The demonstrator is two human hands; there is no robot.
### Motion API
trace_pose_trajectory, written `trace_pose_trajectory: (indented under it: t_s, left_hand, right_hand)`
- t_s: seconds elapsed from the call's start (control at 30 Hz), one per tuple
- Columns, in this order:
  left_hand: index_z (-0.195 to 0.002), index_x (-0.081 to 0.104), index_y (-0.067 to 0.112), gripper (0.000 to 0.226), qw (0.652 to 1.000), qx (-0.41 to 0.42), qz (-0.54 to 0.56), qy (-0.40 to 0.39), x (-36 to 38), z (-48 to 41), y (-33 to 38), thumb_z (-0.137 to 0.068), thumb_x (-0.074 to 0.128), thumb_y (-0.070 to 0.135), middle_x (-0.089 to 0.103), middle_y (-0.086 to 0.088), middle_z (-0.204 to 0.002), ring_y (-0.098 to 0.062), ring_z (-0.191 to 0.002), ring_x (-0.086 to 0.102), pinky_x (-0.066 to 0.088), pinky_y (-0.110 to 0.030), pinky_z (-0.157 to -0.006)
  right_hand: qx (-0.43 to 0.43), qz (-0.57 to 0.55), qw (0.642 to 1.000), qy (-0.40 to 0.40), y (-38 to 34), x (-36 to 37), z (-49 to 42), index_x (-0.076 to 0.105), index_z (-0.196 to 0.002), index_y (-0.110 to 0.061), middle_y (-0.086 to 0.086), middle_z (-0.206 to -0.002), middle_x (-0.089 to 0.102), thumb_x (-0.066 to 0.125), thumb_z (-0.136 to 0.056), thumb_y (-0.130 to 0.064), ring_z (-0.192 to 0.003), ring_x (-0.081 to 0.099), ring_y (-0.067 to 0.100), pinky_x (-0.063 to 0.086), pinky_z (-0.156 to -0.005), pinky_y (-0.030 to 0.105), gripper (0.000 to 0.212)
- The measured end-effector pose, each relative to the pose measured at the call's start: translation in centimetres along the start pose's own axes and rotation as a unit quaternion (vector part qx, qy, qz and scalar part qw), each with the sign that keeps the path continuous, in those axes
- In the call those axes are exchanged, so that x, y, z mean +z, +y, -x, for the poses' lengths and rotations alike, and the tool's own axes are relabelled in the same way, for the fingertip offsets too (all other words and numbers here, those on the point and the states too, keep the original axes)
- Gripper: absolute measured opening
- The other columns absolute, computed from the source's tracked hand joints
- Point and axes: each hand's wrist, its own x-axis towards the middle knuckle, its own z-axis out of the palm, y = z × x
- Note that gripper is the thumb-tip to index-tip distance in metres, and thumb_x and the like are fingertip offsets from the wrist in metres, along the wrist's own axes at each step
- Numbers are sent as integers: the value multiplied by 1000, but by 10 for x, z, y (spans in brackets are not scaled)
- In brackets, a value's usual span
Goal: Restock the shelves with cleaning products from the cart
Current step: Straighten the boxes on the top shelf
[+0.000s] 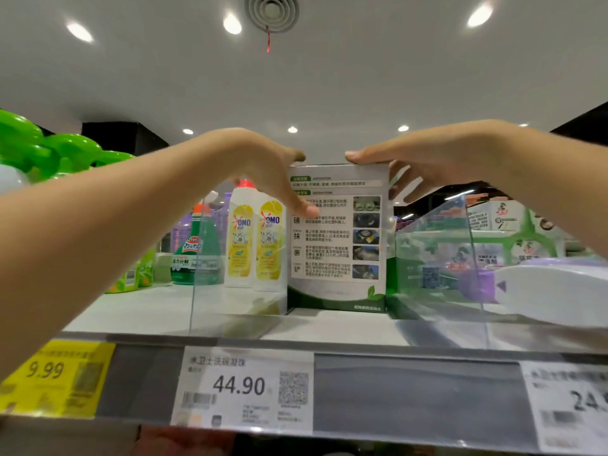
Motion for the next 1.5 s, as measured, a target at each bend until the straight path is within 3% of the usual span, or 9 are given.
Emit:
trace_pose_trajectory:
  t_s: [0.37, 0.53, 0.63, 0.8, 0.93, 1.03, 1.13, 1.3, 1.5]
  left_hand:
    - [-132, 49, 27, 56, 994, 89, 14, 61, -9, 18, 14, -82, 72, 19, 63, 4, -111, -16, -96, 62, 52, -25, -74]
    - [-131, 47, 19, 68, 987, 49, 148, -27, -11, 34, 26, -75, 72, 47, 60, 2, -97, -20, -90, 61, 56, -41, -76]
    - [-129, 54, 12, 82, 977, 60, 205, 3, -7, 31, 26, -66, 62, 63, 65, -2, -109, -24, -102, 62, 60, -35, -72]
    - [-134, 52, 23, 40, 970, 83, 224, 49, -5, 21, 15, -94, 57, 20, 63, 4, -110, -10, -90, 65, 57, -17, -62]
    - [-139, 45, 33, 51, 980, 69, 184, 33, -11, 23, 12, -96, 51, 5, 51, -2, -135, -23, -113, 56, 56, -31, -73]
    - [-139, 44, 31, 38, 975, 42, 212, 52, -10, 34, 23, -101, 43, 24, 47, -6, -142, -33, -128, 45, 52, -47, -80]
    - [-146, 28, 24, 90, 969, 48, 243, 17, 4, 45, 39, -75, 40, 78, 39, -13, -147, -40, -124, 47, 53, -51, -78]
    - [-123, 34, 28, 75, 971, 29, 217, 98, 22, 33, 42, -67, 73, 60, 40, -10, -123, -32, -97, 56, 59, -44, -69]
    - [-117, 38, 30, 58, 964, 40, 258, 46, 13, 30, 41, -74, 76, 42, 57, -10, -109, -31, -90, 63, 59, -46, -69]
  right_hand:
    - [-34, 76, 990, 117, -23, 7, -15, 65, -86, -14, -3, -63, 67, 60, -77, -67, -62, 58, 14, 54, -56, 29, 54]
    - [-22, 2, 995, -99, -25, -5, -4, 65, -112, -19, 6, -104, 73, 56, -71, -74, -95, 71, 26, 59, -82, 44, 69]
    - [-34, -18, 986, -163, -25, -7, 7, 58, -122, -15, 9, -111, 72, 70, -78, -44, -100, 70, 31, 58, -83, 42, 54]
    - [-54, -20, 998, -8, -26, 5, 11, 57, -114, -12, 13, -86, 75, 57, -91, -35, -76, 74, 28, 59, -57, 30, 33]
    - [-71, -40, 997, -16, -29, 8, 19, 63, -108, -8, 16, -82, 74, 53, -97, -31, -71, 73, 26, 58, -57, 29, 27]
    - [-94, -49, 994, 5, -26, 5, 21, 68, -103, -8, 11, -86, 71, 56, -95, -24, -70, 67, 18, 57, -59, 28, 22]
    - [-111, -99, 989, -29, -16, -1, 23, 68, -107, -18, 1, -97, 67, 58, -87, -34, -86, 60, 15, 52, -80, 33, 27]
    - [-20, -46, 999, -13, 18, 12, 1, 50, -127, -13, 9, -132, 51, 38, -103, -33, -118, 50, 27, 44, -98, 38, 34]
    - [-15, -104, 994, -8, 23, 20, -1, 51, -110, -23, 1, -110, 62, 45, -101, -35, -95, 61, 11, 49, -59, 20, 16]
